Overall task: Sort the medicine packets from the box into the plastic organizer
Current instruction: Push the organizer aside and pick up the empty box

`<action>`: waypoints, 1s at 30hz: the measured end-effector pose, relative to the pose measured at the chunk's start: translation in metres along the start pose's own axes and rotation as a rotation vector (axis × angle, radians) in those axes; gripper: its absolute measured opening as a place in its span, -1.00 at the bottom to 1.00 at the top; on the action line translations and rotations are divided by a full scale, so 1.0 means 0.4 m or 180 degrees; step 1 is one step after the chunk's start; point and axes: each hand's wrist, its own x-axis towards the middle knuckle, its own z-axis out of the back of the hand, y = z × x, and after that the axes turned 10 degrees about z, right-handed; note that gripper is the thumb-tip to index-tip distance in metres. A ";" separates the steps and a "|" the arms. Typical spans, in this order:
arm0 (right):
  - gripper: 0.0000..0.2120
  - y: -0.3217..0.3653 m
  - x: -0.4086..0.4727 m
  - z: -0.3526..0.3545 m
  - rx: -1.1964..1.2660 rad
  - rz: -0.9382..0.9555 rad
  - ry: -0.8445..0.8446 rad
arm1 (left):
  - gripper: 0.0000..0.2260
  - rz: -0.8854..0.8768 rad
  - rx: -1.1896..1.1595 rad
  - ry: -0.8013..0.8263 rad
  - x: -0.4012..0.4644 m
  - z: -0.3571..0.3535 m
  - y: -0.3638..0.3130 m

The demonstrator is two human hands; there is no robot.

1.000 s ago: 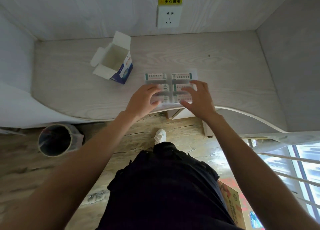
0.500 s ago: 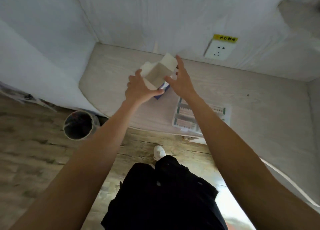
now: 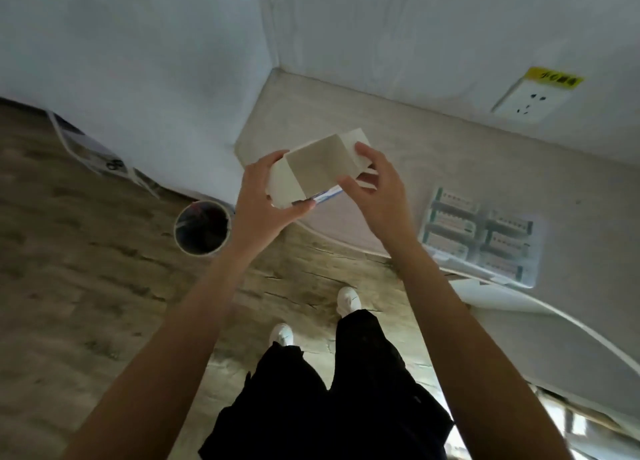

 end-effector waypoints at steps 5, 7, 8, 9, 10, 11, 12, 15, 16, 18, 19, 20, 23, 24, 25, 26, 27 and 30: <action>-0.62 0.012 -0.089 -0.184 0.0038 -0.0059 -0.0023 | -0.34 -0.0188 0.0235 0.0167 -0.064 0.160 0.116; -0.68 0.010 -0.111 -0.246 0.0092 -0.0071 0.0069 | -0.35 -0.0117 0.0280 0.0096 -0.081 0.206 0.171; -0.71 0.005 -0.121 -0.277 0.0108 -0.0060 0.0130 | -0.35 -0.0042 0.0274 0.0049 -0.090 0.228 0.203; -0.73 -0.002 -0.129 -0.308 0.0121 -0.0076 0.0195 | -0.35 0.0050 0.0288 0.0015 -0.099 0.245 0.234; -0.74 -0.015 -0.137 -0.344 0.0119 -0.0123 0.0280 | -0.34 0.0122 0.0327 -0.0024 -0.111 0.260 0.272; -0.74 -0.029 -0.143 -0.371 0.0109 -0.0183 0.0377 | -0.34 0.0190 0.0324 -0.0007 -0.121 0.269 0.296; -0.74 -0.055 -0.147 -0.408 0.0040 -0.0236 0.0521 | -0.35 0.0251 0.0277 0.0012 -0.128 0.273 0.327; -0.72 -0.151 -0.150 -0.501 -0.0161 -0.0443 0.0871 | -0.42 0.0528 0.0054 0.0170 -0.138 0.259 0.417; -0.72 -0.205 -0.143 -0.544 -0.0178 -0.0487 0.0951 | -0.42 0.0679 0.0082 0.0139 -0.137 0.244 0.479; -0.72 -0.291 -0.136 -0.599 -0.0212 -0.0634 0.1011 | -0.36 0.1083 0.0101 0.0099 -0.131 0.218 0.583; -0.73 -0.357 -0.140 -0.643 -0.0228 -0.0680 0.1076 | -0.33 0.1218 0.0112 0.0058 -0.134 0.195 0.669; -0.73 -0.402 -0.136 -0.671 -0.0204 -0.0733 0.1113 | -0.30 0.1282 0.0112 0.0048 -0.125 0.184 0.729; -0.72 -0.558 -0.103 -0.774 -0.0154 -0.0832 0.1218 | -0.25 0.1213 0.0212 0.0073 -0.071 0.150 0.900; -0.70 -0.603 -0.086 -0.810 -0.0159 -0.0824 0.1271 | -0.28 0.1136 0.0265 0.0038 -0.050 0.140 0.952; -0.67 -0.642 -0.073 -0.846 -0.0135 -0.0806 0.1318 | -0.31 0.1078 0.0320 -0.0053 -0.033 0.132 0.999; -0.65 -0.690 -0.054 -0.896 -0.0117 -0.0765 0.1408 | -0.33 0.1068 0.0446 -0.0214 -0.010 0.123 1.060; -0.63 -0.728 -0.035 -0.932 -0.0100 -0.0732 0.1476 | -0.35 0.1059 0.0553 -0.0377 0.012 0.114 1.102; -0.58 -0.843 0.018 -1.053 -0.0048 -0.0617 0.1709 | -0.36 0.1003 0.0786 -0.0802 0.067 0.089 1.262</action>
